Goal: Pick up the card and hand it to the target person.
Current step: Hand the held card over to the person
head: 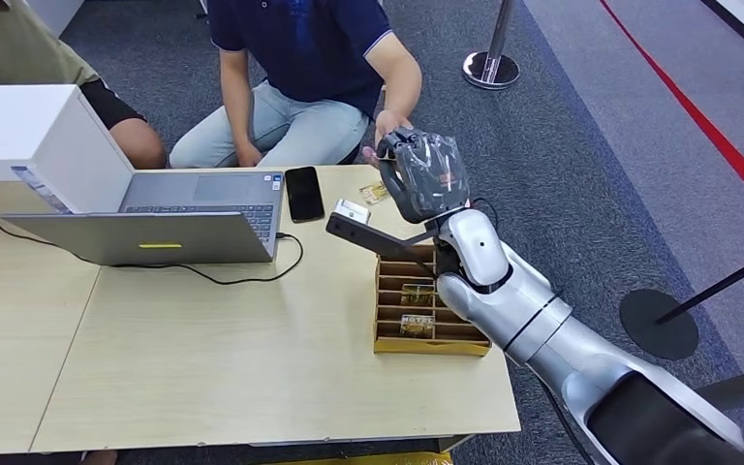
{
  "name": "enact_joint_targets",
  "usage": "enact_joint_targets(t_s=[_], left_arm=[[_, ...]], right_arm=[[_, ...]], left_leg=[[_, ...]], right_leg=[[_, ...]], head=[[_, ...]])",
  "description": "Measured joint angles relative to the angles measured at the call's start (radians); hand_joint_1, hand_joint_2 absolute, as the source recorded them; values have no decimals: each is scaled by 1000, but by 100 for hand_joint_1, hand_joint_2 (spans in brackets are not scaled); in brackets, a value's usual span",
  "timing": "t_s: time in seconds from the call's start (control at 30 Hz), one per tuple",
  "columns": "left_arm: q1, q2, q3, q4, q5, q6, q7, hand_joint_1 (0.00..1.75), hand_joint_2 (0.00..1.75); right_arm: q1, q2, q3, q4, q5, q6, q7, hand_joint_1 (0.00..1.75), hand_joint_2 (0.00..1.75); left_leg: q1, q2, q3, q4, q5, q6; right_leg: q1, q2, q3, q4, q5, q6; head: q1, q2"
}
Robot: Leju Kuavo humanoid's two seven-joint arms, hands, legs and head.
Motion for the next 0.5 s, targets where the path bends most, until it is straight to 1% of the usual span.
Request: enact_joint_targets(t_s=[0.17,0.3,0.37,0.5], left_arm=[[0,7,-18,0,-7,-8,1,0,175],[0,11,-26,0,-9,-15,0,0,175],[0,12,-29,0,-10,-16,-3,0,175],[0,12,-30,0,-6,-17,-22,0,0]], right_arm=[[-24,27,4,128,-5,-1,-1,145,175],[-28,41,8,197,-5,-2,0,0,175],[-28,44,10,223,-4,-2,2,0,175],[-28,45,10,257,-4,1,13,0,175]], left_leg=[[0,0,0,0,0,0],[0,0,0,0,0,0],[0,0,0,0,0,0],[0,0,0,0,0,0]], right_leg=[[0,0,0,0,0,0],[0,0,0,0,0,0],[0,0,0,0,0,0],[0,0,0,0,0,0]], head=[[0,0],[0,0],[0,0],[0,0]])
